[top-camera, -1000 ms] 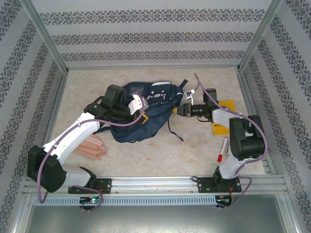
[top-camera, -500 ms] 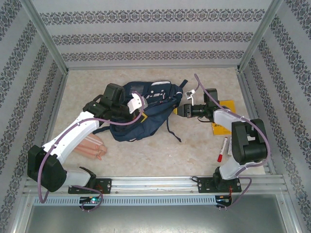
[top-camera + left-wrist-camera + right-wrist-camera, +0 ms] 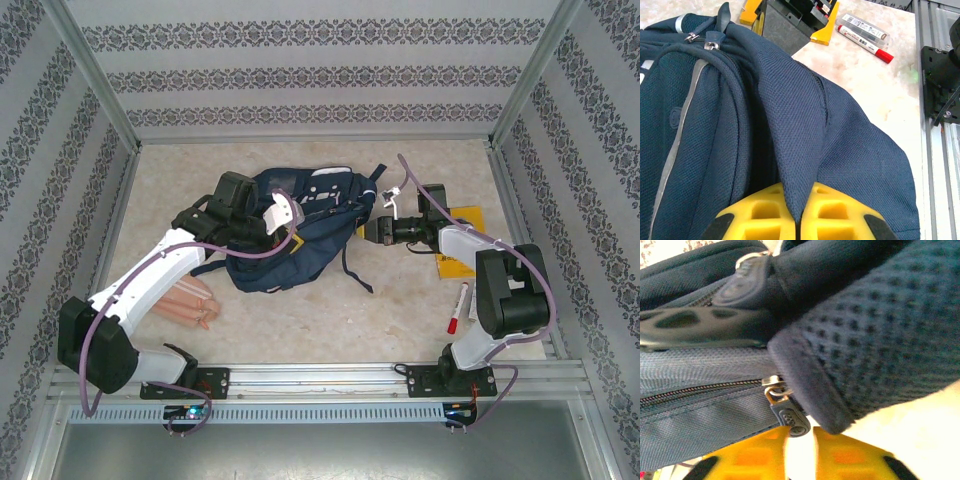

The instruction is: Pack books, pencil case, and school supplies into a backpack

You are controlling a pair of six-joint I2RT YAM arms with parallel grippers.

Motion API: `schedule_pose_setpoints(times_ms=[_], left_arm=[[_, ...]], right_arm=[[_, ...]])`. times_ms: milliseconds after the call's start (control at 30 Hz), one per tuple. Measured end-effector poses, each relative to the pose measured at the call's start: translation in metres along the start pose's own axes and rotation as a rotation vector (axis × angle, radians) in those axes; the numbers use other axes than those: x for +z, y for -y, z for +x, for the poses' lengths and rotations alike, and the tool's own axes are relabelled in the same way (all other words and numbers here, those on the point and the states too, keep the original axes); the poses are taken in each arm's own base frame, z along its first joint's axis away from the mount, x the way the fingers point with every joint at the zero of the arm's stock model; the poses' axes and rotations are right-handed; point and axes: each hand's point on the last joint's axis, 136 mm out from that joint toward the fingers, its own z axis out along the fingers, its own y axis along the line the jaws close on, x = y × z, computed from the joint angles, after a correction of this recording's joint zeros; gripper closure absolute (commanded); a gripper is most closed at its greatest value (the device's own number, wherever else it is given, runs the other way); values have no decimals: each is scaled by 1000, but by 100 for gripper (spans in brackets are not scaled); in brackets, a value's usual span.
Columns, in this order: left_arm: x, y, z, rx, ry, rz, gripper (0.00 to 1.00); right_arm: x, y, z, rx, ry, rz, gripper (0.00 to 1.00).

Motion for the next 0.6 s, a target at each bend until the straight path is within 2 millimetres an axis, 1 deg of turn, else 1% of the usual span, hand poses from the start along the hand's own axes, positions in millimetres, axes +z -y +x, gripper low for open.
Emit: schedule_pose_setpoints(times_ms=[67,200,267,300,333,367,400,533,600], left_arm=[[2,1,1,-4,0,10,100],[2,1,1,-8,3,19,100],[1,0,1,-10,4,19,100],[1,0,1,-10,4,19,100],[1,0,1,-10,4,19,100],[1,0,1,-9,5,19,100],[1,0,1,-9,5,19,100],[1,0,0,-9,4,18,100],[0,1,0,-7,3,18,100]], right_arm=[[4,-2,2,-10,-10,-6,68],[6,-1,4,-19,-17,-5,66],[6,-1,4,-21,-16,-1,69],[6,0,4,-22,-15,3,77],[6,1,4,-21,-15,10,81],[6,3,4,-24,-13,19,83],[6,5,3,-24,-12,34,83],[3,17,2,-17,1,124,71],[-2,20,-1,-26,14,177,69]])
